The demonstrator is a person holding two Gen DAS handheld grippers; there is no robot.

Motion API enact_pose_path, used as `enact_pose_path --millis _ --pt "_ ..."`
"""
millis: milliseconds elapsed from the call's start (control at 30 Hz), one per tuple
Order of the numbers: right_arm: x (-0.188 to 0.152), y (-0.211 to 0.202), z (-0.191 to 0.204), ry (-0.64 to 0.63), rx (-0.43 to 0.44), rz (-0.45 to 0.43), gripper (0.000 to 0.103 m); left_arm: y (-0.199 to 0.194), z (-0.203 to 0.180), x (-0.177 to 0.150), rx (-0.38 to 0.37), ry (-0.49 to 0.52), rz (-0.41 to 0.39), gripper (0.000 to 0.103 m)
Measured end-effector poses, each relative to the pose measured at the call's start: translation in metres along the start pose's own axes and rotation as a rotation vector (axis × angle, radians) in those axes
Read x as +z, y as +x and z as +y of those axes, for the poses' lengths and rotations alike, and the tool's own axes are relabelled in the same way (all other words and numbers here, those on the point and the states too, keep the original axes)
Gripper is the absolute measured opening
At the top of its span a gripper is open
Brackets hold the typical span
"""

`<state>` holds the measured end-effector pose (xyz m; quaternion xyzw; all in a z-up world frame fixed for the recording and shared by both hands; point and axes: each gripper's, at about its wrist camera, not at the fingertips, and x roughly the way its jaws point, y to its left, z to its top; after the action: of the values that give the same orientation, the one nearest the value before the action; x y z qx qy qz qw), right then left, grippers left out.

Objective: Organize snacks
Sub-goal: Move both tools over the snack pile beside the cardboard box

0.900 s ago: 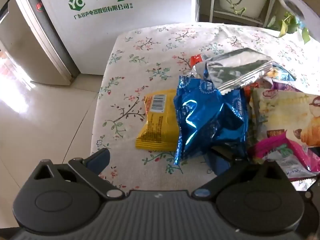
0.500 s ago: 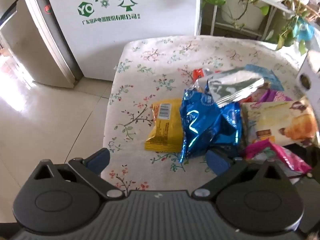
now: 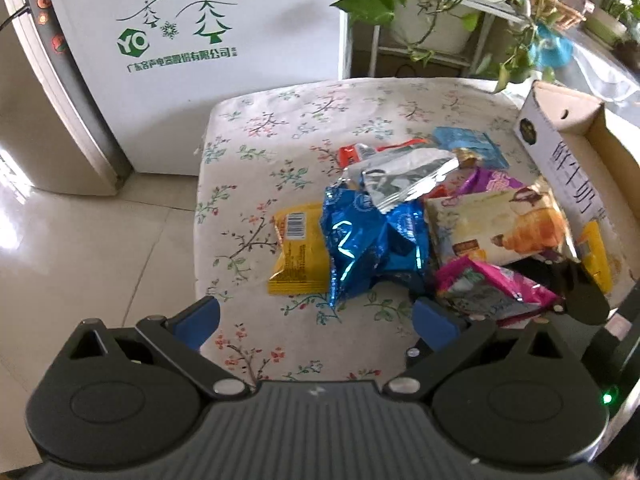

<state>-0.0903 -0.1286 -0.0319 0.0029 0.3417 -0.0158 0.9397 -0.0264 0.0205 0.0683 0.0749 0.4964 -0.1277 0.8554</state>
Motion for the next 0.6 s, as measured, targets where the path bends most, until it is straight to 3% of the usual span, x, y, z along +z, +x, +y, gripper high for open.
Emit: enact_pose_path --millis 100,300,600 --pt "0.0 0.0 0.0 0.0 0.0 0.0 0.103 0.006 0.001 -0.002 -0.035 -0.046 -0.002 0.102" --pt "0.0 0.0 0.0 -0.001 -0.001 0.0 0.103 0.011 -0.002 -0.007 -0.007 -0.065 -0.022 0.102" --pt "0.001 0.0 0.0 -0.003 -0.003 0.0 0.103 0.016 -0.002 -0.005 -0.025 -0.104 -0.005 0.102"
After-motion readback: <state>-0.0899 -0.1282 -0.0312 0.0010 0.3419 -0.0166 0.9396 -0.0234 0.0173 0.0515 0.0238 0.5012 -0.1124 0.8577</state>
